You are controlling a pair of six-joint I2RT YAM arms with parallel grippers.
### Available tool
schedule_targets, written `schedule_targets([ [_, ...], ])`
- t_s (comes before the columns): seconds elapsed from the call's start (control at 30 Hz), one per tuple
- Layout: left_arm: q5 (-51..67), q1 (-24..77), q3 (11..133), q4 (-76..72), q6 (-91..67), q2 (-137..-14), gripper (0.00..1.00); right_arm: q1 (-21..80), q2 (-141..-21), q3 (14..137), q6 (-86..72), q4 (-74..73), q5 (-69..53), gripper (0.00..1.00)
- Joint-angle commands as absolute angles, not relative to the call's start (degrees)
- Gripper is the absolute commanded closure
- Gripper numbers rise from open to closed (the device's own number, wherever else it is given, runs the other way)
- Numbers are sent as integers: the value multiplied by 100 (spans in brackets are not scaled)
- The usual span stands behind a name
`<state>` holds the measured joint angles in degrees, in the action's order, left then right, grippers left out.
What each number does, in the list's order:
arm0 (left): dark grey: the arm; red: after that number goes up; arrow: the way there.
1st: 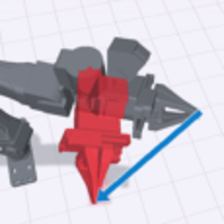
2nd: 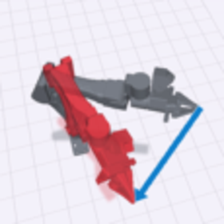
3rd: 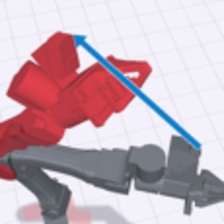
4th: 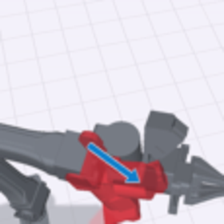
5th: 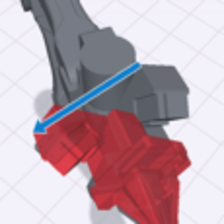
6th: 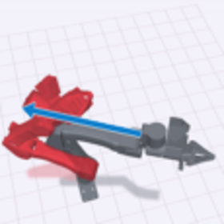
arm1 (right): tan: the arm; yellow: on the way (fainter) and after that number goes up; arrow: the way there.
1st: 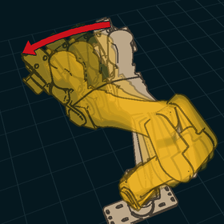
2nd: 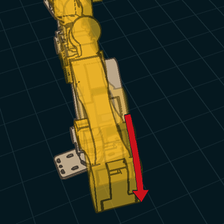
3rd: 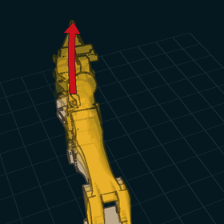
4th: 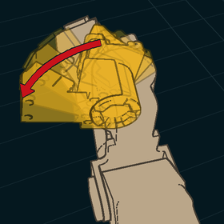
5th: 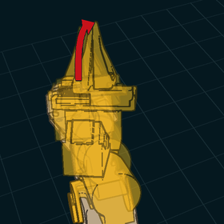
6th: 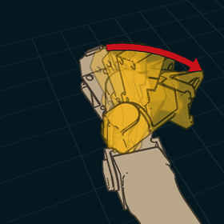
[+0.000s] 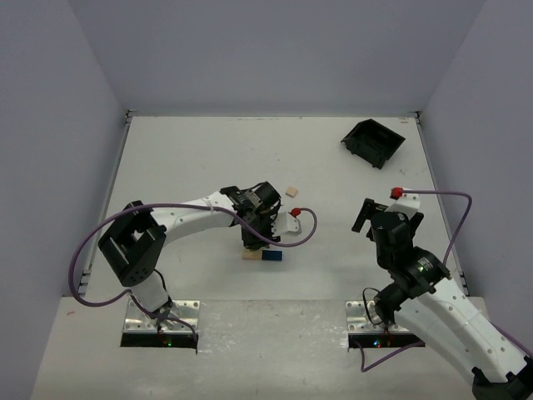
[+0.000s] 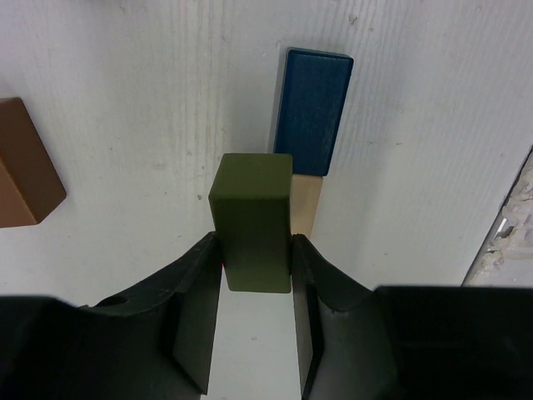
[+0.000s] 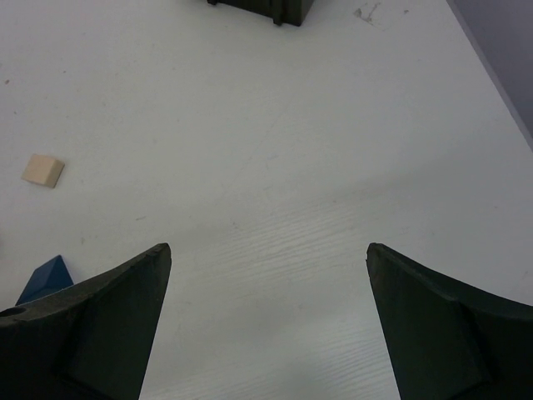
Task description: Build the wood block tower
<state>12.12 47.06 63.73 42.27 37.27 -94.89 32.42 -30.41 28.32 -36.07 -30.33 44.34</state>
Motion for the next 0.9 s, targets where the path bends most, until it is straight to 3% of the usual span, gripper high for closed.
schedule_targets([
  [0.0, 1014, 4891, 6621, 4141, 3640, -9446, 100, 3234, -2967, 2971, -3686, -2990, 4761, 1],
  [0.87, 899, 5335, 6594, 4343, 3647, -9614, 100, 3235, -2495, 2839, -3753, -3103, 5019, 1],
])
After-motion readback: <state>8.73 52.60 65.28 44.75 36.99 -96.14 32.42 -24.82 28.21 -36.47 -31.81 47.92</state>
